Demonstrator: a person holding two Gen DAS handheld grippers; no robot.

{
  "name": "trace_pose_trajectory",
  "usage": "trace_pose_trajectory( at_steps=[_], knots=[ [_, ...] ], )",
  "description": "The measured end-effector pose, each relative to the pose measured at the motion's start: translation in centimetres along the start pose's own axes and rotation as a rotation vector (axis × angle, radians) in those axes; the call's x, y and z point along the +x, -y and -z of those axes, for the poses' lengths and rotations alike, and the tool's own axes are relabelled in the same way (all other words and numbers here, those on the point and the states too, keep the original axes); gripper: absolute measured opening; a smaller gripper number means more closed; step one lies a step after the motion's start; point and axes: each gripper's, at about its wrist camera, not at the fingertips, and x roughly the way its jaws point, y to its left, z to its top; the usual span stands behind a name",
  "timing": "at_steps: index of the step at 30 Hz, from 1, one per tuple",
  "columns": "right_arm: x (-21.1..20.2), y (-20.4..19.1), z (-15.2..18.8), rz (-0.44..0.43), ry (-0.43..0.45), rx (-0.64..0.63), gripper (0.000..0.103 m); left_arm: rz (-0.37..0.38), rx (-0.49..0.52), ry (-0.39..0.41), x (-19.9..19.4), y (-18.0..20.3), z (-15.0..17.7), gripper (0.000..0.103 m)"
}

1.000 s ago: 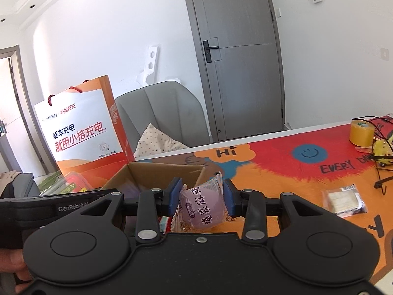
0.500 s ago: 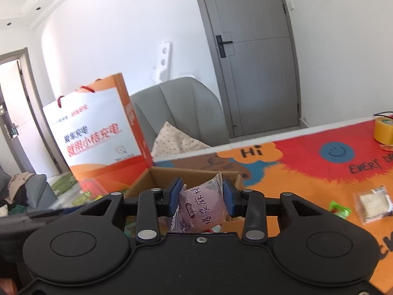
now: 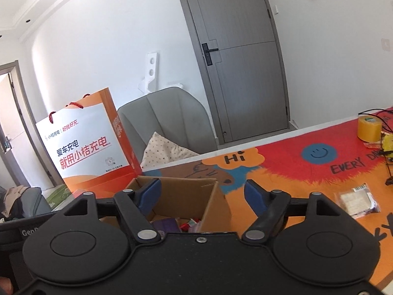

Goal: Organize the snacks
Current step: 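Open the left tool over the box while the right tool releases the pink cake in, then move both open tools back from the box to the snack pile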

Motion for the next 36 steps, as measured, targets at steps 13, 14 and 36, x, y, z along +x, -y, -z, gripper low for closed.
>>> trace_pose_trajectory(
  at_steps=[13,14,36],
  knots=[
    [-2.3,4.5,0.9,0.069,-0.005,0.056,0.081,0.065,0.052,-0.023,0.3,4.5,1.1,0.094],
    [-2.5,5.0,1.0,0.075,-0.006,0.061,0.081,0.069,0.054,-0.026,0.4,4.9,1.1,0.094],
    [-5.1,14.9,2.0,0.205,-0.009,0.157,0.092,0.169,0.16,-0.096,3.7,15.1,3.3,0.094]
  ],
)
